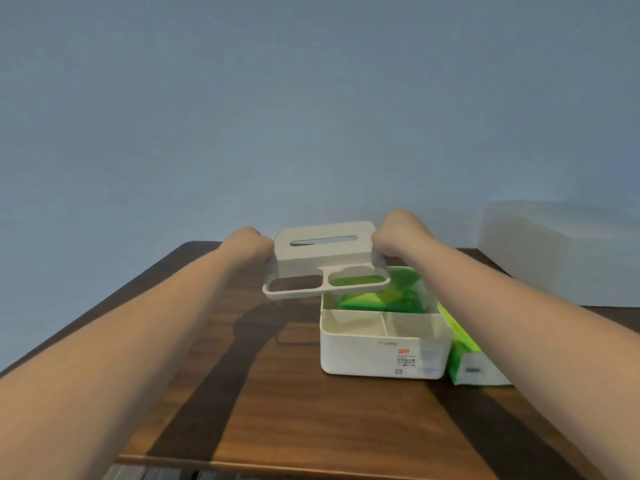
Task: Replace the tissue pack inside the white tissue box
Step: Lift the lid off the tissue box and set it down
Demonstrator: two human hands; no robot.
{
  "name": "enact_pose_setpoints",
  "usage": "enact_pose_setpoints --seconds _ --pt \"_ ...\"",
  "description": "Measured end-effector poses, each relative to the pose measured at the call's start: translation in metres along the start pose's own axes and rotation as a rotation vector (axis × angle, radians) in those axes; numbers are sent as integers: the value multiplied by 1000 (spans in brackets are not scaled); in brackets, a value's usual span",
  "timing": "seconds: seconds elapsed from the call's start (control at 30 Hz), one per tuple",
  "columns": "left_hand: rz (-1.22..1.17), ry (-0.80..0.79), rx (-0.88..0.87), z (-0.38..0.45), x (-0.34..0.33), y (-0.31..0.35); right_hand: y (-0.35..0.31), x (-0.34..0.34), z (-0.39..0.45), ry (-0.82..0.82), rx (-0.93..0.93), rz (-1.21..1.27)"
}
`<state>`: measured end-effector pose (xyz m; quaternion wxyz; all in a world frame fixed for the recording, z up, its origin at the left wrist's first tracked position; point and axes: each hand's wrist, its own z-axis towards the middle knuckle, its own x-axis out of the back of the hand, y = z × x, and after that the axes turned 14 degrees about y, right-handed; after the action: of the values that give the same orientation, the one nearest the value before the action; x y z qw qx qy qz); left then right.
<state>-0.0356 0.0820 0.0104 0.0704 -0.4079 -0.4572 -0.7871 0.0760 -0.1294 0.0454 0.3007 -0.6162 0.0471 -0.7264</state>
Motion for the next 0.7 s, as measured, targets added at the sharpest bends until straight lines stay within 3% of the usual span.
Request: enact_pose_setpoints --seconds 0.43,0.7 --pt "218 2 187 14 20 -129 -97 -101 -20 -48 211 -141" --pt "270 -32 236 17 15 -159 -113 -142 -21 -272 236 -334"
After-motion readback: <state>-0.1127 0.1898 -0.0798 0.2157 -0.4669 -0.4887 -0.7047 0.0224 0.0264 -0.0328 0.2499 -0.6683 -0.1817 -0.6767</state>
